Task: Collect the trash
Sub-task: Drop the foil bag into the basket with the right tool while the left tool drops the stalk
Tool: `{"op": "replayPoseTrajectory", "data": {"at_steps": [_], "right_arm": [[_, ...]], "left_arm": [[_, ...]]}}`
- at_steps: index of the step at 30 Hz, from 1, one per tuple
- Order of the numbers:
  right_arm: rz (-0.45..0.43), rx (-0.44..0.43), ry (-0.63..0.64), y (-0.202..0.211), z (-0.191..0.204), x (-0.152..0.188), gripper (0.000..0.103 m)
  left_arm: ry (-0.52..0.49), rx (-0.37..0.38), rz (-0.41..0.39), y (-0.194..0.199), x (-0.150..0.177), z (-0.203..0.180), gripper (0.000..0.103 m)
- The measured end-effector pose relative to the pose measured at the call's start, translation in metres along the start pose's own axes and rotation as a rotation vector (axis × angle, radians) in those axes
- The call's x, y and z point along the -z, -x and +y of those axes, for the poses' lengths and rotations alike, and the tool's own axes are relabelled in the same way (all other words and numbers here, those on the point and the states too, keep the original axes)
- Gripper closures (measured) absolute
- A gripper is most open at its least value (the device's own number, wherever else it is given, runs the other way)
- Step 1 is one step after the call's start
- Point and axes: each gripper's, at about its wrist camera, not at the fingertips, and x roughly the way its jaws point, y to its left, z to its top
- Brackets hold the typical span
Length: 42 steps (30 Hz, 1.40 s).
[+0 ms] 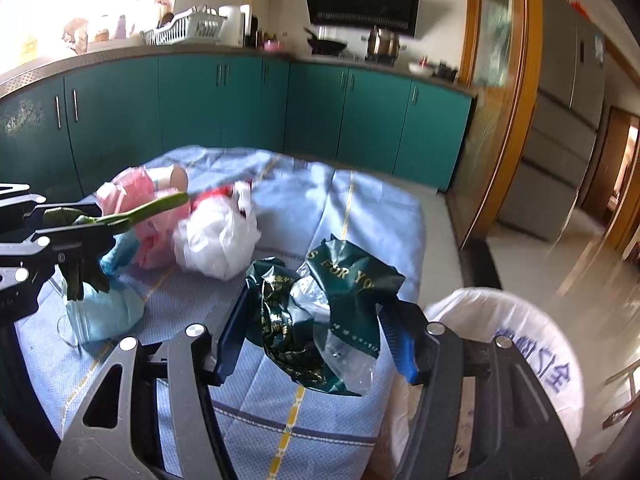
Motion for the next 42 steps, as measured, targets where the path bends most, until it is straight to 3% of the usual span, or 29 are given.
{"op": "replayPoseTrajectory", "data": {"at_steps": [5,10,20,25,32,37,42], "right_arm": [[-0.081,0.014,0.006,0.013,0.003,-0.005,0.043],[-0.127,0.018,-0.04,0.022,-0.006,-0.006,0.043],[-0.139,0.005,-0.047,0.025,-0.005,-0.005,0.043],[-0.17,0.042,-0.083,0.032,-0.014,-0.005,0.043],[-0.216,0.232,-0.229,0.051,-0.059,0.0,0.043],[-0.097,0.402,-0.382,0.048,-0.107,0.02,0.043],[0.005,0.552,-0.463,0.046,-0.131,0.039,0.043]], "left_arm": [[0.027,-0.051,-0.063,0.02,-0.002,0.013,0.079],[0.052,-0.056,-0.102,0.03,-0.005,0.021,0.079],[0.069,-0.057,-0.086,0.028,-0.002,0.028,0.079],[0.081,-0.063,-0.087,0.029,-0.002,0.031,0.079],[0.092,-0.068,-0.086,0.027,-0.001,0.036,0.079],[0.096,-0.062,-0.083,0.027,0.0,0.038,0.079],[0.1,-0.052,-0.078,0.025,0.001,0.038,0.079]]}}
